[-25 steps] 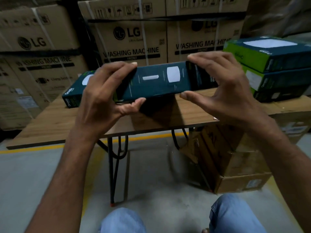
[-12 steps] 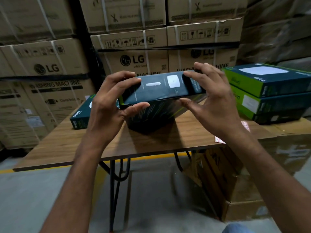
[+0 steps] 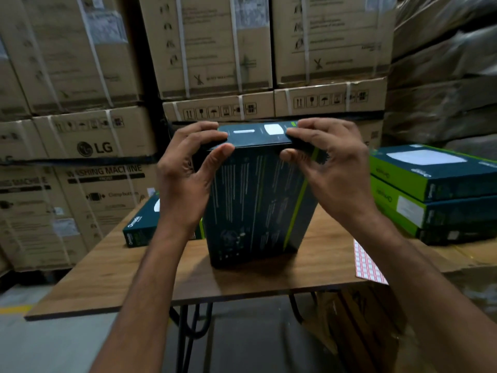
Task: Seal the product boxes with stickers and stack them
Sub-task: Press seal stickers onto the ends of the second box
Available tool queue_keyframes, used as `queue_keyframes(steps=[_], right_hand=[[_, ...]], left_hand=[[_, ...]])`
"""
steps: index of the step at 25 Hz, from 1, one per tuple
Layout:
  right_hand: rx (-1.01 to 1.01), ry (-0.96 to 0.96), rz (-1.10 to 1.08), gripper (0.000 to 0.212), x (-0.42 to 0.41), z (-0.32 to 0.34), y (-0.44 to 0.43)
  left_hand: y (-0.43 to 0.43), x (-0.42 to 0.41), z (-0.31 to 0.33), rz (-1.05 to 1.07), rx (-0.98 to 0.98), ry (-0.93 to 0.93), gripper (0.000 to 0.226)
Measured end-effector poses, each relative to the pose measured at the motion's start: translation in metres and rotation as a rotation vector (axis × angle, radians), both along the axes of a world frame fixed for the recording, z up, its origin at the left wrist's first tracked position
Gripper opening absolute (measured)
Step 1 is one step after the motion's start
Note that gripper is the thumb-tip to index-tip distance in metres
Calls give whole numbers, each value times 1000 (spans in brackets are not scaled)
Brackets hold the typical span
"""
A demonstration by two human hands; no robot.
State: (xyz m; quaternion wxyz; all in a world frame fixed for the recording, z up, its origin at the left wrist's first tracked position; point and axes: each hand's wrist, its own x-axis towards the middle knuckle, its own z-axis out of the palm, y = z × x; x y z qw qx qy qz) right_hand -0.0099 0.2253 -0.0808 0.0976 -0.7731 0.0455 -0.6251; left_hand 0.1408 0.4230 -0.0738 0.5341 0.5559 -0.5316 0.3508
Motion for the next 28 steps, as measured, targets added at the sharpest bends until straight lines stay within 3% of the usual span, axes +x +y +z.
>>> queue_keyframes(steps=[3,7,15,19,21,25,28], right_hand=[[-21,59,-7,38,12,1,-5],[-16,72,-19,37,24,3,-8],[-6,33,-20,34,30,1,-5],[-32,22,-39,32,14,-5,2],[-26,121,-89,41,2,-11,5],[-98,497,-223,98,-15,-26,2],[-217,585,-271,92,-16,-45,-2]], left_hand=[[-3,13,-2,46,-1,32,25],[0,27,3,226,64,-136,34],[-4,30,1,211,8,-131,29],[7,26,-8,184,17,-227,29],[9,21,-25,176,-3,-249,25],[9,12,-83,200,43,-297,11],[10,7,-110,212,46,-241,11]])
